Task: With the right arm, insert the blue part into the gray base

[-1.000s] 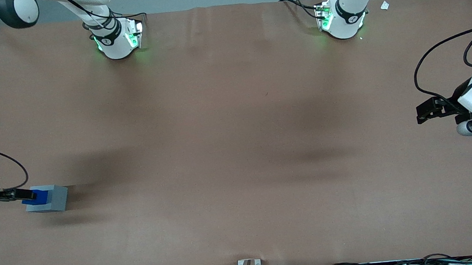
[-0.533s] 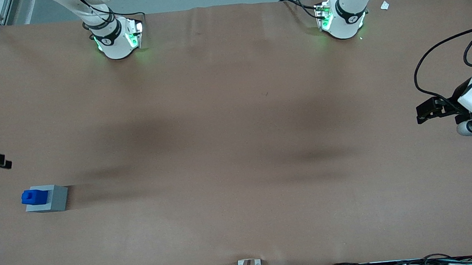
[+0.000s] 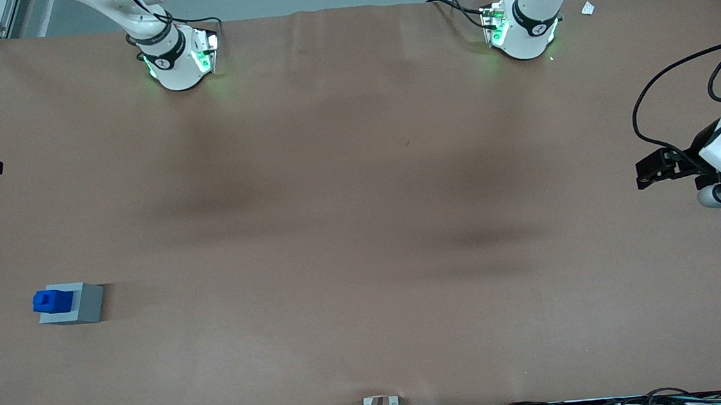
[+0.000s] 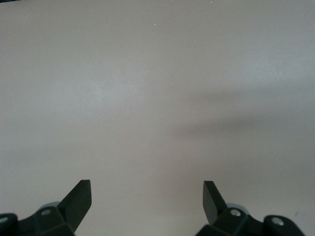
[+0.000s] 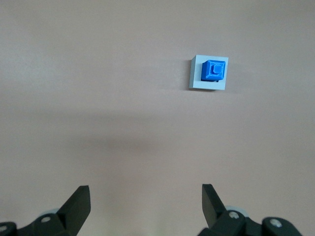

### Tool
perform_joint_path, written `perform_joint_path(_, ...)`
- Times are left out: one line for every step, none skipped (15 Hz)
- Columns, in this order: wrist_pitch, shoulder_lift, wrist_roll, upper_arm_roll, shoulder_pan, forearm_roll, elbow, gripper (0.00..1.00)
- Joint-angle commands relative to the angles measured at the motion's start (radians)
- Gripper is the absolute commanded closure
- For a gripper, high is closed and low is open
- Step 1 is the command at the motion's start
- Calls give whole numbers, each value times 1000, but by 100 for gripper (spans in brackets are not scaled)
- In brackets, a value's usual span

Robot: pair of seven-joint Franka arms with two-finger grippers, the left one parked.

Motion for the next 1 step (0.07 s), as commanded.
perform_joint_path(5, -13, 51, 0, 34, -18, -33, 0)
